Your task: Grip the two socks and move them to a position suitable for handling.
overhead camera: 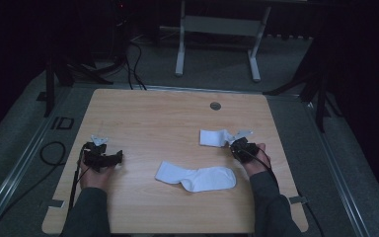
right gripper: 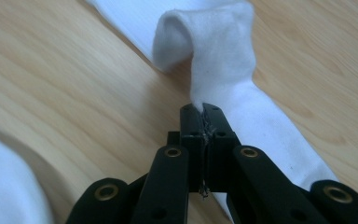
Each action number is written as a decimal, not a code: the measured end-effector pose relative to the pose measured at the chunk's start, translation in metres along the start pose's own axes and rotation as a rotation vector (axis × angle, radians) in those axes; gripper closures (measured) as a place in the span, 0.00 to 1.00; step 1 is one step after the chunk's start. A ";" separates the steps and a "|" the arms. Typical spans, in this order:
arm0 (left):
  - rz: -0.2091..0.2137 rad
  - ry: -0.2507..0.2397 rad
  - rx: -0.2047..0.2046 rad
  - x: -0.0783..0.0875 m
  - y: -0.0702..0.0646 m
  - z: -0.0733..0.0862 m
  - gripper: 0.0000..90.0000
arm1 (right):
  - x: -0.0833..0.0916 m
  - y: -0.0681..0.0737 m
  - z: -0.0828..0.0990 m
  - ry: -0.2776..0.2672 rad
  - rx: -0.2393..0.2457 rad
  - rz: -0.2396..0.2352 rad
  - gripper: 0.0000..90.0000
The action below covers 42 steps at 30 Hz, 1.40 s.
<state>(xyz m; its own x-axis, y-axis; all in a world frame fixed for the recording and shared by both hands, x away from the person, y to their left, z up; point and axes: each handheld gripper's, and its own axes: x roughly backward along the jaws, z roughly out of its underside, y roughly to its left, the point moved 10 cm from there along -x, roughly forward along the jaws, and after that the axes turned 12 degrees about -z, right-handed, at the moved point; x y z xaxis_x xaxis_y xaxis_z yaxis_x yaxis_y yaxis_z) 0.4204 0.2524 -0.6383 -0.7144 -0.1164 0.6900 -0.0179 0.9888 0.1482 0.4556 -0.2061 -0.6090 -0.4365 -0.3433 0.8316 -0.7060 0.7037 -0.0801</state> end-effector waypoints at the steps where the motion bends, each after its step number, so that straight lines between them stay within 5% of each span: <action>1: 0.000 0.000 0.000 0.000 0.000 0.000 0.18 | 0.001 -0.002 0.003 0.006 -0.002 0.005 0.97; 7: 0.001 0.000 -0.001 0.000 0.000 0.000 0.18 | 0.009 -0.012 0.021 0.010 -0.040 -0.034 0.84; 11: 0.001 0.000 -0.001 0.000 0.000 0.000 0.18 | 0.023 -0.014 0.014 -0.046 -0.053 -0.044 0.78; 16: 0.000 0.000 -0.001 0.000 0.000 0.000 0.18 | 0.032 -0.012 -0.005 -0.103 -0.048 -0.042 0.84; 22: 0.000 0.000 0.000 0.000 0.000 0.000 0.18 | 0.010 -0.006 -0.019 -0.089 -0.054 -0.056 0.92; 32: 0.001 0.000 -0.002 0.000 0.000 0.000 0.18 | -0.027 0.000 -0.018 0.000 -0.056 -0.084 0.94; 42: 0.002 -0.001 -0.002 0.000 0.000 0.000 0.18 | -0.038 0.028 -0.032 -0.006 0.029 -0.133 0.95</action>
<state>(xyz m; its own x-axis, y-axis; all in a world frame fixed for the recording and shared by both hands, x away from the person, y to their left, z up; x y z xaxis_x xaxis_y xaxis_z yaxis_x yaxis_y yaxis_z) 0.4201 0.2521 -0.6383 -0.7149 -0.1142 0.6898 -0.0152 0.9889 0.1480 0.4706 -0.1537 -0.6247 -0.3414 -0.4358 0.8328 -0.7735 0.6336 0.0144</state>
